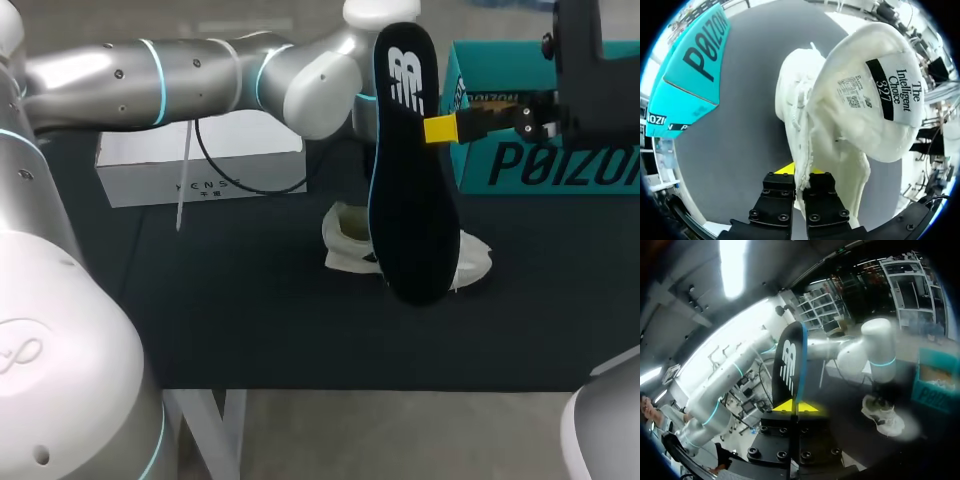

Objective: Take the shoe out of the shoebox, open the shoe tongue, remove and reinsert the insole, then place the shoe into the shoebox

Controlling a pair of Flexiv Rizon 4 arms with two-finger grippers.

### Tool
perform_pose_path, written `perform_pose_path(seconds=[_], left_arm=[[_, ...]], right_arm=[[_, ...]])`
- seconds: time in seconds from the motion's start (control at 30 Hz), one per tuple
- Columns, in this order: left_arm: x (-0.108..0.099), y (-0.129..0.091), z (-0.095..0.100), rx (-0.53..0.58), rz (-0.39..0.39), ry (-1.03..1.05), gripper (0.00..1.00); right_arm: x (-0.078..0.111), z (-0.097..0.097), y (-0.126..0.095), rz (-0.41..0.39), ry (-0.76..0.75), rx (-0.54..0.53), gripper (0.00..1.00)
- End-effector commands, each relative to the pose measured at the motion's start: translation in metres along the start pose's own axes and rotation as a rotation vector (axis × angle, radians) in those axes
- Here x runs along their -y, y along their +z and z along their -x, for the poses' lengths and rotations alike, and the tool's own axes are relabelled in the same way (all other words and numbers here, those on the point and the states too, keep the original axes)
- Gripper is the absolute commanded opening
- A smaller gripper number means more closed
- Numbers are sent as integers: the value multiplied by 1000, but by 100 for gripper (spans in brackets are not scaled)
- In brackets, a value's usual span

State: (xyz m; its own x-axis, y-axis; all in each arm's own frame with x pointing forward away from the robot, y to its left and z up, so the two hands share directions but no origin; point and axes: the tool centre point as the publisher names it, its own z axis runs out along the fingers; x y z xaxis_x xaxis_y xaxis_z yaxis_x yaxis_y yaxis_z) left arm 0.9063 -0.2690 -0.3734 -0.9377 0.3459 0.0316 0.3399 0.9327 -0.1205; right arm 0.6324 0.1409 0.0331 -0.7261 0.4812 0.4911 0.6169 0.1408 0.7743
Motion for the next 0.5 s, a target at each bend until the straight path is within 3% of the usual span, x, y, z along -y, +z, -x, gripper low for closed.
perform_pose_path(seconds=[0.03, 0.07, 0.1, 0.17, 0.27, 0.5], left_arm=[[-7, -6, 14, -165, -7, 340, 0], [-8, -8, 17, -232, -34, 455, 0], [-9, -10, 19, -207, 12, 489, 0], [-11, -18, 26, -268, -14, 540, 0], [-10, -32, 28, -284, 14, 458, 0], [-10, -32, 28, -284, 14, 458, 0]], right_arm=[[-2, 1, 4, -3, 1, 1, 0], [-2, 1, 4, -3, 1, 1, 0], [-2, 1, 4, -3, 1, 1, 0], [-2, 1, 4, -3, 1, 1, 0], [-2, 1, 4, -3, 1, 1, 0], [-2, 1, 4, -3, 1, 1, 0]])
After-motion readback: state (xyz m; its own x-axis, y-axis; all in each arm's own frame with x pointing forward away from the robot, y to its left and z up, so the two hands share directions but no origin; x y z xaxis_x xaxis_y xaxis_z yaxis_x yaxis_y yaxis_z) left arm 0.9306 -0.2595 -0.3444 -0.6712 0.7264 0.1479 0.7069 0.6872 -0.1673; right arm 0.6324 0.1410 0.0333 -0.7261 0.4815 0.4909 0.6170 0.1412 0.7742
